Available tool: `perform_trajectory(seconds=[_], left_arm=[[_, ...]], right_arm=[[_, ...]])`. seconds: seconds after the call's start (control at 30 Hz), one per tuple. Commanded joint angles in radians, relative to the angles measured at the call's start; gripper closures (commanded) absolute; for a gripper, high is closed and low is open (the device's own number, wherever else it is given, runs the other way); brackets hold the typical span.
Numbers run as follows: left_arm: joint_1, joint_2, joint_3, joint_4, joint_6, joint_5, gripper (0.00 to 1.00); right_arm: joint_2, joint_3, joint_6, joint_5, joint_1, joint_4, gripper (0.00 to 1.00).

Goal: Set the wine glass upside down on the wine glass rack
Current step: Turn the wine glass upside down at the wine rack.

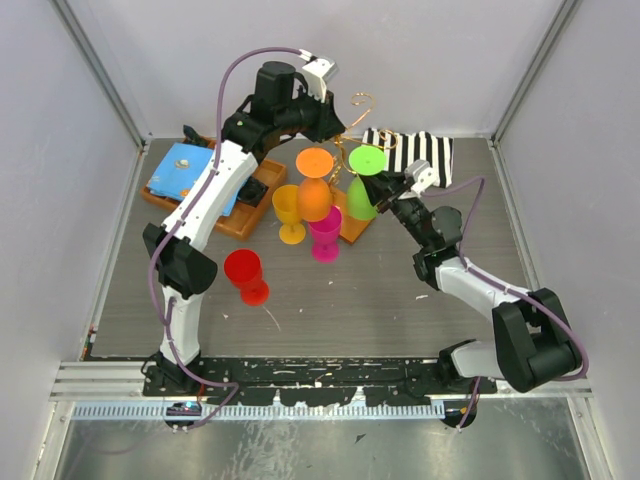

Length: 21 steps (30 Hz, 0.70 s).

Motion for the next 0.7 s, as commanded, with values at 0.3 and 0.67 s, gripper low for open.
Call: perform_trajectory(seconds=[0.3,0.67], left_arm=[[0.005,0.003,-0.003,0.008,-0.016,-0.014,0.89],[0.005,-0.018,0.054,-0.014,-0.033,0.032,0.58]], right_arm=[[0.001,0.022,-0.024,-0.015,0.002,0.006,0.53],[-0.124,-0.059,0.0,-0.007,0.002,-0.062,0.48]])
